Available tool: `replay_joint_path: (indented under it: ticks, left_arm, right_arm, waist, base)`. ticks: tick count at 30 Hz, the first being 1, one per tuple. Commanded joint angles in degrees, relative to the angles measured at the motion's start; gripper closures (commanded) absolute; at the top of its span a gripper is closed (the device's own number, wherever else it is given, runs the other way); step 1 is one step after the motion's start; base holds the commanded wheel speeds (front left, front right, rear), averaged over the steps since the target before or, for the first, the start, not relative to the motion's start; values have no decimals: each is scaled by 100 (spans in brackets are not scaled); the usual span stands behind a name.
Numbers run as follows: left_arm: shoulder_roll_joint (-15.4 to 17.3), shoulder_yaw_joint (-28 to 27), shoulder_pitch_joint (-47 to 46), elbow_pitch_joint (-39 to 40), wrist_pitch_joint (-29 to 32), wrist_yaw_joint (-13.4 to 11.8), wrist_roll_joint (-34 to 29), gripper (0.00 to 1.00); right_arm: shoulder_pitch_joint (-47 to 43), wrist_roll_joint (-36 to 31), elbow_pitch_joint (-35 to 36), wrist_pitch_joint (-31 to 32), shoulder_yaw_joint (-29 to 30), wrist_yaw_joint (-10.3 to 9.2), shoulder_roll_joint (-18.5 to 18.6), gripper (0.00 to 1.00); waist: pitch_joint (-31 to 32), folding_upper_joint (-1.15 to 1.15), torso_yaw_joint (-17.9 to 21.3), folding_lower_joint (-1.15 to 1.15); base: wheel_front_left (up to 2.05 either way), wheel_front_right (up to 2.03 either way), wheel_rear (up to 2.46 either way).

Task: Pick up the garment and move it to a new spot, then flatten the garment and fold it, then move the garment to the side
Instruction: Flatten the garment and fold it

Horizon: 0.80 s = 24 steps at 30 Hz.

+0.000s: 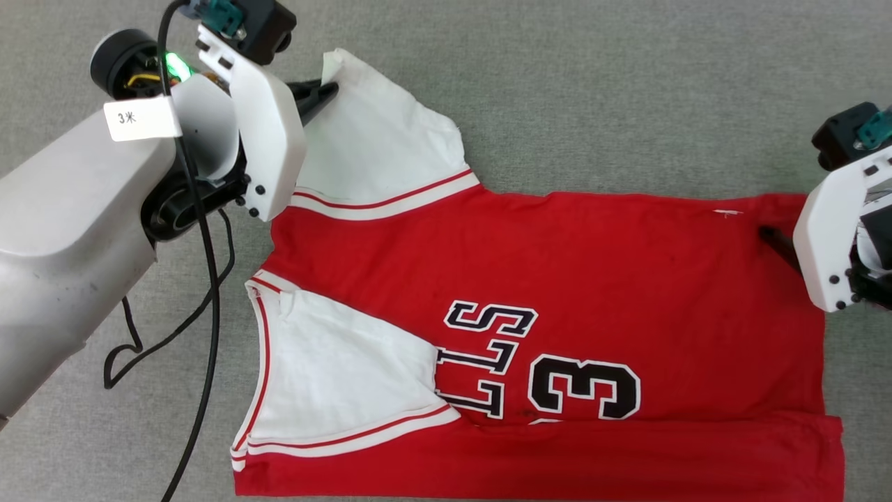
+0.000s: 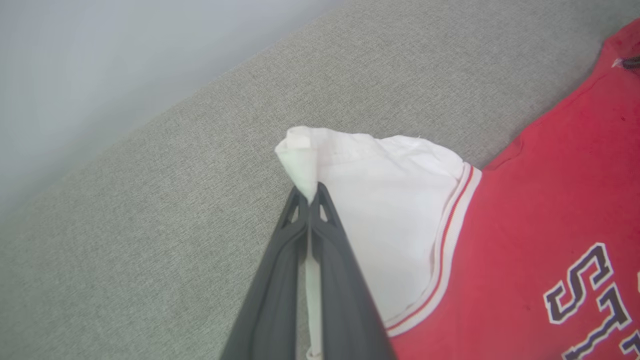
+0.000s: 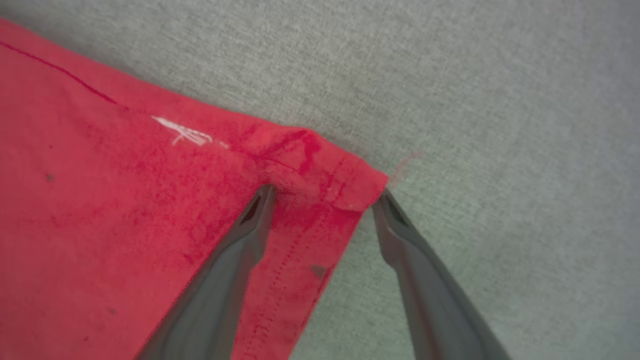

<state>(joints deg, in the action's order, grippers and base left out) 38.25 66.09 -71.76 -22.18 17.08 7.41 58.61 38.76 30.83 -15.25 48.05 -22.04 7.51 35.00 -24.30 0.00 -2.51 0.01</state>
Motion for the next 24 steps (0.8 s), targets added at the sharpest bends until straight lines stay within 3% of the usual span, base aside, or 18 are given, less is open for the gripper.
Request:
replay_joint_path:
  ticks: [1,8,9,10,11,24]
  left_arm:
    - [-14,-5,-57,30,-44,5,-43,100]
    - [16,27,-80,35,-149,5,-28,100]
    - [20,32,-70,22,-173,5,-17,100]
    - [28,37,-53,10,-183,5,-11,100]
    - [36,43,-31,-2,-199,5,-2,100]
    - [235,174,688,23,-662,-40,134,100]
  right_arm:
    - [84,-54,-187,-13,-142,-5,-53,0]
    - [19,110,-1006,-147,-677,-4,-260,0]
    - [30,139,-1076,-232,-704,-4,-271,22]
    - [44,143,-1112,-332,-739,-4,-281,91]
    - [67,166,-1143,-450,-764,-4,-274,100]
    - [-290,479,-986,-2224,-370,-7,-110,100]
  waist:
    - [-79,0,-60,-1]
    - [-157,0,-109,-1]
    - [-150,0,-108,-1]
    - [-133,0,-101,-1]
    - [-110,0,-93,-1]
    - [818,0,-16,-1]
  base:
    - [0,0,0]
    - [0,0,0]
    - [0,0,0]
    - [0,0,0]
    - [0,0,0]
    - [0,0,0]
